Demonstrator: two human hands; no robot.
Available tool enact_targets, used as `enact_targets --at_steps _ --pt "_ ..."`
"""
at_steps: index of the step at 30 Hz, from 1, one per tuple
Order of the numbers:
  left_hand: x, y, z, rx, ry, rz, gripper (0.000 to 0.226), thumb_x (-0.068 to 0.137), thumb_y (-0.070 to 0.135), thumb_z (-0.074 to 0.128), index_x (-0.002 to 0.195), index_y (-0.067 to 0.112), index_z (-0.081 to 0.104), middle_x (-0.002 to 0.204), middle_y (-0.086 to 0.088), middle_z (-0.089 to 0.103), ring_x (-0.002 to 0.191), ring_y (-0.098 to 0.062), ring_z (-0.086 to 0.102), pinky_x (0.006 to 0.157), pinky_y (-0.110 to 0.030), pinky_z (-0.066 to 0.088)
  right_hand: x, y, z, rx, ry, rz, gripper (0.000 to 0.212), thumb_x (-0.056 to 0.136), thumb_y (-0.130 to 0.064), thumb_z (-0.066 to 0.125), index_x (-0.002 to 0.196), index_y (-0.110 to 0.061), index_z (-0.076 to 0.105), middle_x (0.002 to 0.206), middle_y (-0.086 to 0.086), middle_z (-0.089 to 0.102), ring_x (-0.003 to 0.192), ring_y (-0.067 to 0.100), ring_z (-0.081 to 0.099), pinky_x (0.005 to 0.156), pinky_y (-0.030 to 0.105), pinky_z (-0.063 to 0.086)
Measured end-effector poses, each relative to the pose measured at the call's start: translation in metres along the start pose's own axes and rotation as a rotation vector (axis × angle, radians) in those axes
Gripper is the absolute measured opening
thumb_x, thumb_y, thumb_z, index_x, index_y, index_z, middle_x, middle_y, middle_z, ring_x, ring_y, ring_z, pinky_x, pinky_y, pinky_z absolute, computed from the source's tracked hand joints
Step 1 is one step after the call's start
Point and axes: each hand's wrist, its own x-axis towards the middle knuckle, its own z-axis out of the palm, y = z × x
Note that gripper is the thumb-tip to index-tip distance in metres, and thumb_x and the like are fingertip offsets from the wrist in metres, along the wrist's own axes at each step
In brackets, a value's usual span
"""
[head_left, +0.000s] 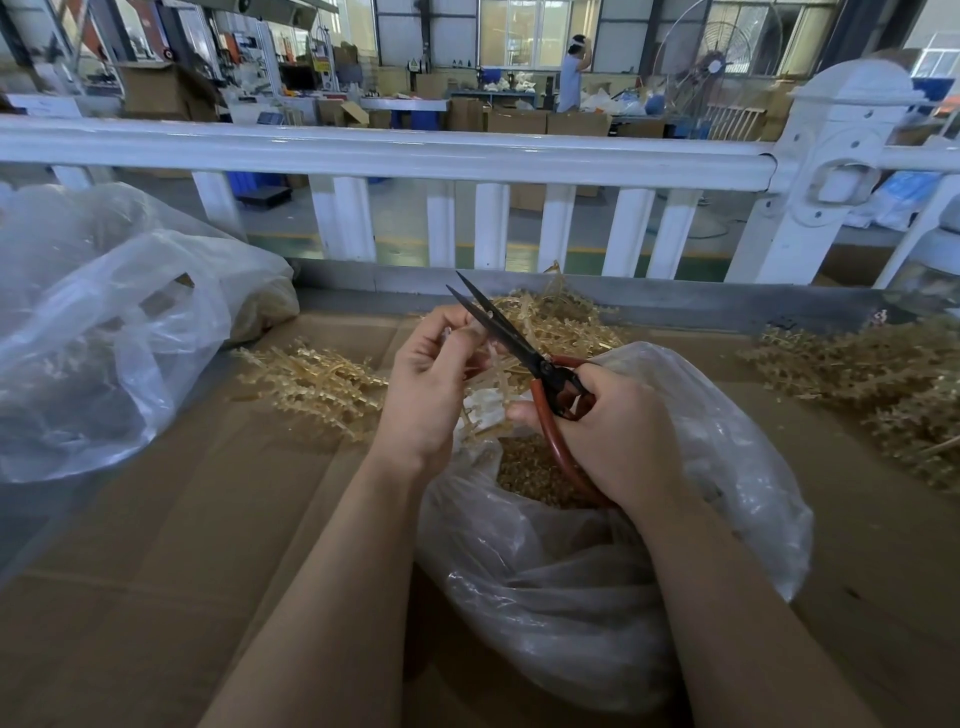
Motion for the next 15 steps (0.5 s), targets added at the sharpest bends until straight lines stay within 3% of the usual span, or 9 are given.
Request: enact_targets --at_steps 4,10,13,15 --pt "-0.0005 0.0009 0.0007 -0.014 -0.01 -0.003 0.048 0.101 0.006 0.048 0.068 0.036 0.068 0.07 0.014 0.063 0.067 0.0 0.056 0.069 -0.016 0.048 0.0001 0.0001 0.0008 0.012 0.009 -0.008 0.062 0.063 -0.087 0.056 0.066 -0.026 0.058 0.058 -0.012 0.058 0.057 0.004 0.056 0.05 0.014 0.035" --pt "0.0013 -0.0021 -0.0001 -0.031 0.02 -0.028 0.023 0.101 0.007 0.049 0.082 0.017 0.059 0.073 0.008 0.063 0.073 -0.009 0.056 0.069 -0.017 0.049 0.0001 -0.0019 0.0004 0.043 0.043 -0.047 0.054 0.065 -0.08 0.062 0.056 -0.03 0.043 0.048 -0.016 0.043 0.06 -0.004 0.054 0.057 0.009 0.039" --pt "0.0015 -0.0028 -0.0001 -0.047 0.049 -0.057 0.021 0.1 0.008 0.051 0.081 0.015 0.058 0.07 0.003 0.057 0.062 -0.007 0.05 0.06 -0.016 0.046 0.0016 -0.0007 0.001 0.037 0.018 -0.001 0.056 0.065 -0.08 0.064 0.061 -0.025 0.054 0.054 -0.012 0.054 0.054 0.003 0.055 0.051 0.013 0.04" --pt "0.0018 -0.0026 -0.0005 -0.058 0.085 -0.084 0.018 0.099 0.008 0.054 0.082 0.013 0.059 0.07 0.0 0.056 0.058 -0.007 0.049 0.055 -0.017 0.046 0.0031 0.0009 0.0017 0.088 -0.004 0.058 0.053 0.069 -0.076 0.069 0.071 -0.023 0.066 0.061 -0.009 0.064 0.06 0.005 0.061 0.054 0.019 0.046"
